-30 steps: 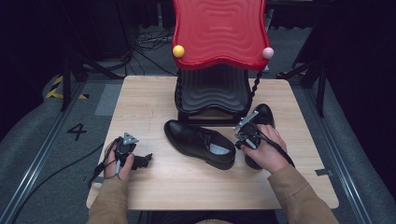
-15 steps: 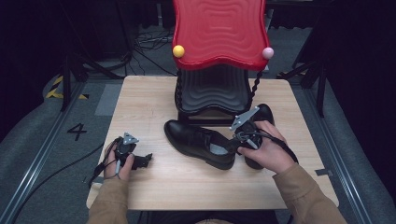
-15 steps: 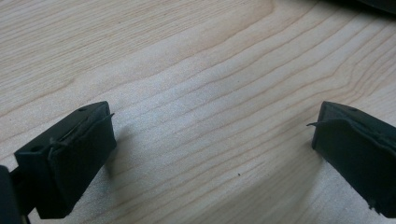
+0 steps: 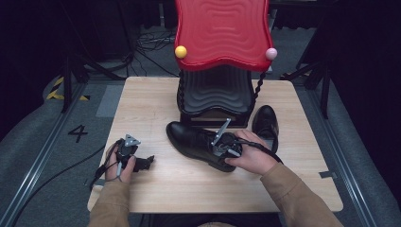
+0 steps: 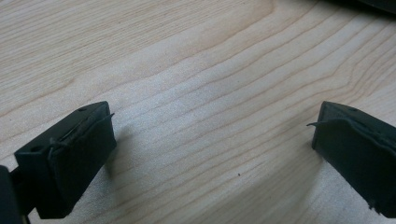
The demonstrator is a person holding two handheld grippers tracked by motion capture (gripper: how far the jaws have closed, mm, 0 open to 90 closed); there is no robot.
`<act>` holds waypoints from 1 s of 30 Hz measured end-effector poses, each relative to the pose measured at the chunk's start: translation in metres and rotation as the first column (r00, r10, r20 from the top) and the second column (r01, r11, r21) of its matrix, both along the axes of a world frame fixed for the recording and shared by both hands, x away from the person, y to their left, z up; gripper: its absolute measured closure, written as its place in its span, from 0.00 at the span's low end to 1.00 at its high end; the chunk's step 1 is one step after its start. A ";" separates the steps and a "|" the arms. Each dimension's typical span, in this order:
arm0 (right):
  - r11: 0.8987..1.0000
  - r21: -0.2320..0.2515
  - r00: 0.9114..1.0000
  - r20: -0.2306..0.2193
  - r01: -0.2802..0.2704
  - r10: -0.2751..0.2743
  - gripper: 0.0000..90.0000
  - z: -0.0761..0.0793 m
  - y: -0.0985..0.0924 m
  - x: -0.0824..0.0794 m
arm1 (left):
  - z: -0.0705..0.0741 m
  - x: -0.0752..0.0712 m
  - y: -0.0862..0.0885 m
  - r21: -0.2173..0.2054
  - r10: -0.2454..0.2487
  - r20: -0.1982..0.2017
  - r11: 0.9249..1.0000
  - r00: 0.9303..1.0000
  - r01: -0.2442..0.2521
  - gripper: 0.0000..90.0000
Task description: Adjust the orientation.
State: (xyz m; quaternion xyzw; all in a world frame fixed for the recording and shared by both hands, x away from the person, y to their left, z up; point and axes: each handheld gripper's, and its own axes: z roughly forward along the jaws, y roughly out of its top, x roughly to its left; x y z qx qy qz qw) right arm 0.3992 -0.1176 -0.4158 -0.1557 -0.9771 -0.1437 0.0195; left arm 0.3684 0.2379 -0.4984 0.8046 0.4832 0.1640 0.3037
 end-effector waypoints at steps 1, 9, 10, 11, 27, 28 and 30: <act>1.000 0.003 1.000 -0.008 -0.005 0.005 0.92 0.000 0.001 -0.001 | 0.000 0.000 0.000 0.000 0.000 0.000 1.000 1.000 0.000 0.00; 0.999 0.043 1.000 0.026 -0.010 0.009 0.95 0.010 0.008 -0.014 | 0.000 0.000 0.000 0.000 -0.001 0.000 1.000 1.000 0.001 0.00; 0.998 0.055 1.000 0.029 -0.013 0.011 0.95 0.013 0.008 -0.018 | 0.000 0.000 0.000 0.000 -0.001 0.000 1.000 1.000 0.001 0.00; 0.998 0.063 1.000 0.025 -0.006 0.004 0.95 0.016 0.009 -0.022 | 0.000 0.000 0.000 0.000 -0.001 0.000 1.000 1.000 0.001 0.00; 0.952 0.109 0.956 0.036 0.287 -0.292 0.91 0.016 0.006 -0.086 | 0.000 0.000 0.000 0.001 -0.001 0.000 1.000 1.000 0.001 0.00; 0.949 0.115 0.954 0.024 0.293 -0.297 0.91 0.014 0.007 -0.087 | 0.000 0.000 0.000 0.000 -0.001 0.000 1.000 1.000 0.001 0.00; 0.956 0.090 0.960 0.022 0.278 -0.281 0.91 0.012 0.009 -0.088 | 0.000 0.000 0.000 0.000 -0.002 0.000 1.000 1.000 0.002 0.00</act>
